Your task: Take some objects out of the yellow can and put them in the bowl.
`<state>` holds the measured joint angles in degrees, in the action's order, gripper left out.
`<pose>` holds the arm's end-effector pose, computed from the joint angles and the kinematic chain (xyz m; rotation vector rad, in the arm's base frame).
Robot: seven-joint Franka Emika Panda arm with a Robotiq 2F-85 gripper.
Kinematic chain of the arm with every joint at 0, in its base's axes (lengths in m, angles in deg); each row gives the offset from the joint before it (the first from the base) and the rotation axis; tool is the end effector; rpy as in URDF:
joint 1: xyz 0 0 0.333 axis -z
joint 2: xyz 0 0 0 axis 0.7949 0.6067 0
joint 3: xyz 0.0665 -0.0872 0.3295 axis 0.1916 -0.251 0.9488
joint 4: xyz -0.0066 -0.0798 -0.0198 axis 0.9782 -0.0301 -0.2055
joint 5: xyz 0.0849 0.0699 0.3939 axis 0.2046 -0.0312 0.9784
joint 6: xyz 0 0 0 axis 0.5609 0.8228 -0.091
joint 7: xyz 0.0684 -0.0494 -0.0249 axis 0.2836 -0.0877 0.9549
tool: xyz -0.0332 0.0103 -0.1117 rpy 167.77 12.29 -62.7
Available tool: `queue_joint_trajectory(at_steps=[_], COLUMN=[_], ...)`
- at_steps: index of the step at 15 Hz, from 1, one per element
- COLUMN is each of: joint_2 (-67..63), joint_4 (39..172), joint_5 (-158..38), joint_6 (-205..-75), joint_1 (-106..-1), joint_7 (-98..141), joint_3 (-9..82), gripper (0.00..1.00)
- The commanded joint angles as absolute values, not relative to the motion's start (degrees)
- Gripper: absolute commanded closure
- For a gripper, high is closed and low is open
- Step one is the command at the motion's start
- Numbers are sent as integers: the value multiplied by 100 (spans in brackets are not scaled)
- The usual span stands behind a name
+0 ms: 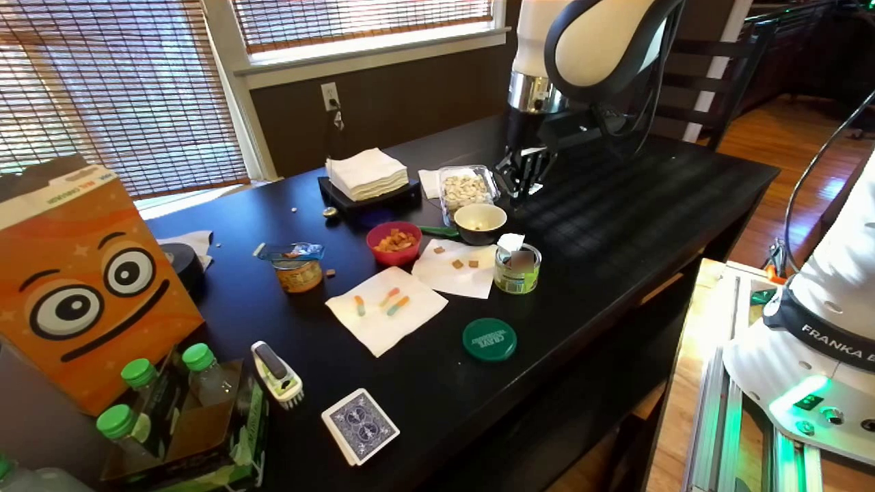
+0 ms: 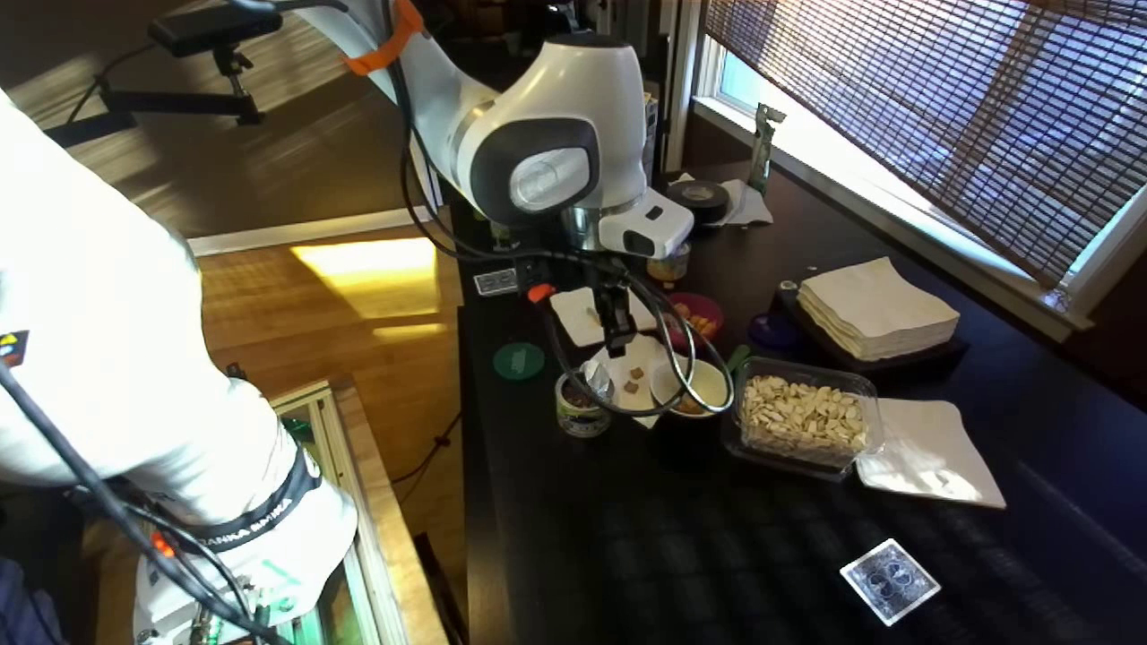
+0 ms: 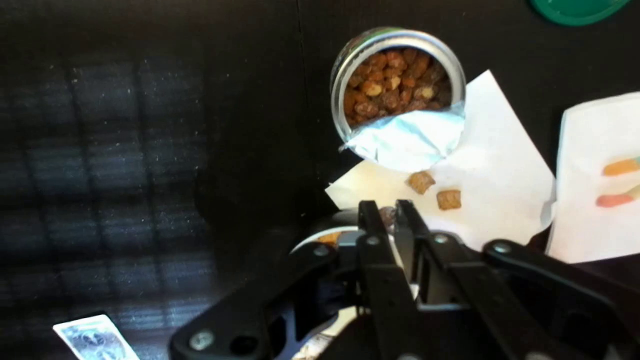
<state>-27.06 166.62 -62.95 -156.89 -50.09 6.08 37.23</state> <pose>0.4231 -0.0413 0.2994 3.0525 -0.5719 0.1688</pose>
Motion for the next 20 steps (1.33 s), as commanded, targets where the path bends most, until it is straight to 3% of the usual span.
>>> queue_joint_trajectory(at_steps=[1,9,10,12,20], joint_2=[-2457,-1635,-1567,-1480,-1869], joint_4=[16237,15441,15384,15324,15638], joint_5=[-6399,-6288,-6312,-6347,-5855], joint_6=[-15796,-15970,-15941,-15929,-15643], joint_1=[-4794,-4830,-4834,-4844,-4896], joint_7=[839,1303,1292,1277,1781], joint_3=[3776,3711,3697,3668,3733], gripper=[97,96,63,62,7])
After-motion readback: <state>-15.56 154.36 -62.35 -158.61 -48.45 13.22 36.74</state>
